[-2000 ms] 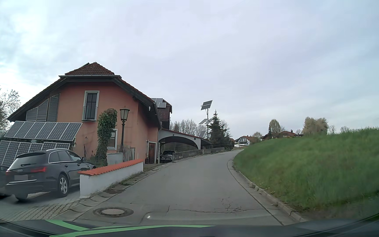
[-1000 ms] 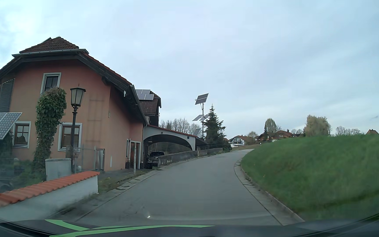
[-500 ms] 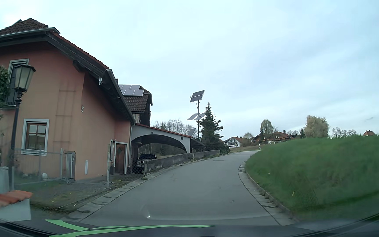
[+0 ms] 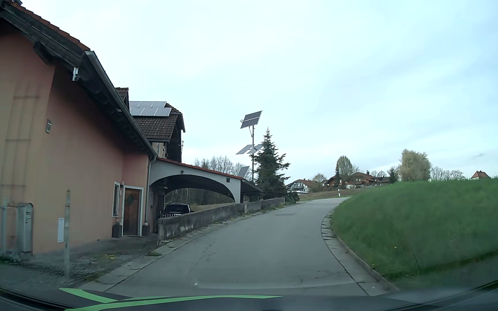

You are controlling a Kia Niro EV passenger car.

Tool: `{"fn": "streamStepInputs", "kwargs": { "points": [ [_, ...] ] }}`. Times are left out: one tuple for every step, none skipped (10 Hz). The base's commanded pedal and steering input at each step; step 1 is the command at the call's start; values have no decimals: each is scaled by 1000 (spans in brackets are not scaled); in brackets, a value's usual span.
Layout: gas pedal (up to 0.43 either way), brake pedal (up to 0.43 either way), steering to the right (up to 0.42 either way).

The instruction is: Follow the waypoints while adhering to traffic rules and regulations

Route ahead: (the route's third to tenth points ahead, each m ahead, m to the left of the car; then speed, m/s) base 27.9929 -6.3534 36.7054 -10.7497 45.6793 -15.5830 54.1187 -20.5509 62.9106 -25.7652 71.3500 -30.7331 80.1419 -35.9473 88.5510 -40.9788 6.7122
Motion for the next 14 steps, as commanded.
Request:
{"fn": "streamStepInputs", "kwargs": {
  "points": [
    [331,0,45],
    [331,0,47],
    [331,0,53],
    [331,0,60],
    [331,0,61],
    [331,0,61],
    [331,0,61],
    [331,0,61],
    [331,0,61],
    [331,0,61],
    [331,0,63],
    [331,0,65],
    [331,0,66],
    [331,0,67]
  ]
}}
